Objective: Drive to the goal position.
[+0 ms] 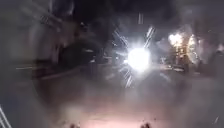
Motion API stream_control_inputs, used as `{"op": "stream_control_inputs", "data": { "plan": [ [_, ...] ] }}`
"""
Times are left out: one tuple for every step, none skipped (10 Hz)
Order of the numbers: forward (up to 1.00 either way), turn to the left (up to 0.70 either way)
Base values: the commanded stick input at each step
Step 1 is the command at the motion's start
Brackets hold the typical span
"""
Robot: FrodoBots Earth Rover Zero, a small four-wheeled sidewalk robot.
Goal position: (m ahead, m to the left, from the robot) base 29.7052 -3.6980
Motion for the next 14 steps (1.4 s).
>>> {"op": "stream_control_inputs", "data": {
  "plan": [
    [0.70,0.00],
    [0.70,0.00],
    [0.70,0.00],
    [0.70,0.00],
    [0.70,0.00],
    [0.70,0.00],
    [0.70,0.00],
    [0.70,0.00],
    [0.70,0.00],
    [0.70,0.00],
    [0.70,0.00],
    [0.70,0.00],
    [0.70,0.00],
    [0.70,0.00]
  ]
}}
